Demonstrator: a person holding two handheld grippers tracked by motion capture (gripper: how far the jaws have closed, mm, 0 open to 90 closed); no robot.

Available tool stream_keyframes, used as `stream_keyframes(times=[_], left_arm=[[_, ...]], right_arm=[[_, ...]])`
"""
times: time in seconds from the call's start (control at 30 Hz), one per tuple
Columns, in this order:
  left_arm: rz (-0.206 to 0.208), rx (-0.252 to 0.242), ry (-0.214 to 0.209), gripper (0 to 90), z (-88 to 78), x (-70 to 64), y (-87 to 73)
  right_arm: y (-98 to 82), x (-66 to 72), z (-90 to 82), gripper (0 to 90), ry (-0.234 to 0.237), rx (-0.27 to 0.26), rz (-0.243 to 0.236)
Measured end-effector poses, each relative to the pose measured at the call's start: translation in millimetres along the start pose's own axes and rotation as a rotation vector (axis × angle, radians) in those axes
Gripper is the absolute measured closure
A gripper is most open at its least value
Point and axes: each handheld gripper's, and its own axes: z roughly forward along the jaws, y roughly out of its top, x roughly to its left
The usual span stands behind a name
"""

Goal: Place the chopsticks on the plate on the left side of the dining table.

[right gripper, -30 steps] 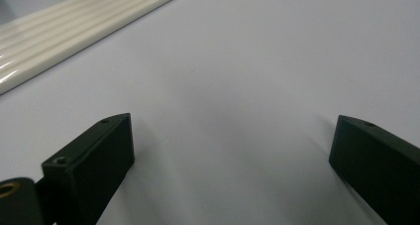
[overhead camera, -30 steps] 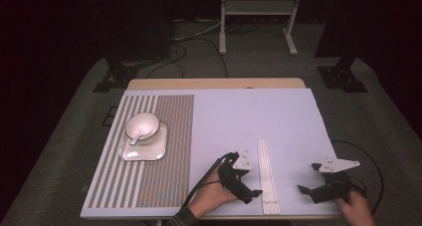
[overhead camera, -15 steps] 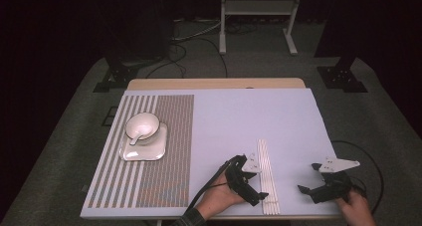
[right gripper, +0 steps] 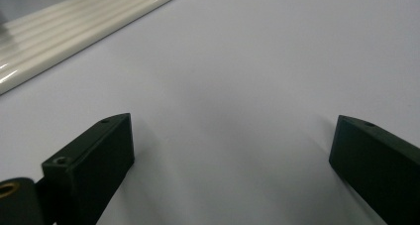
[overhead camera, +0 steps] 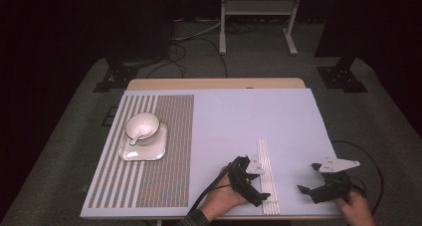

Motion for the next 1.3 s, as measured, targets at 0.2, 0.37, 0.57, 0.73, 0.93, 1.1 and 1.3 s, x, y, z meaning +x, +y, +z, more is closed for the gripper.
stream_keyframes(times=[0.2, 0.37, 0.57, 0.73, 0.93, 1.1, 1.3], left_arm=[[-0.007, 0.002, 0.004, 0.0, 1.2, -1.3, -0.8], [-0.003, 0.014, 0.010, 0.0, 0.7, -0.6, -1.9], [-0.003, 0.022, 0.016, 0.0, -1.5, -1.1, -3.6], [-0.001, 0.025, 0.017, 0.0, -2.4, -3.9, -3.6], [-0.003, 0.022, 0.015, 0.0, -2.6, -8.0, -5.3], [-0.008, 0.019, 0.023, 0.0, -4.4, -11.1, -7.6], [0.010, 0.030, 0.028, 0.0, -5.6, -14.0, -8.9]], right_arm=[[0.0, 0.0, 0.0, 2.2, 0.000, 0.000, 0.000], [0.0, 0.0, 0.0, 2.2, 0.000, -0.001, 0.000], [0.0, 0.0, 0.0, 2.2, 0.000, -0.001, 0.000], [0.0, 0.0, 0.0, 2.2, 0.000, 0.000, 0.000], [-0.1, 0.1, 0.0, 2.2, 0.000, -0.001, -0.001], [-0.1, 0.1, 0.0, 2.2, 0.000, -0.001, -0.001], [0.0, 0.0, 0.0, 2.2, 0.000, -0.001, 0.000]])
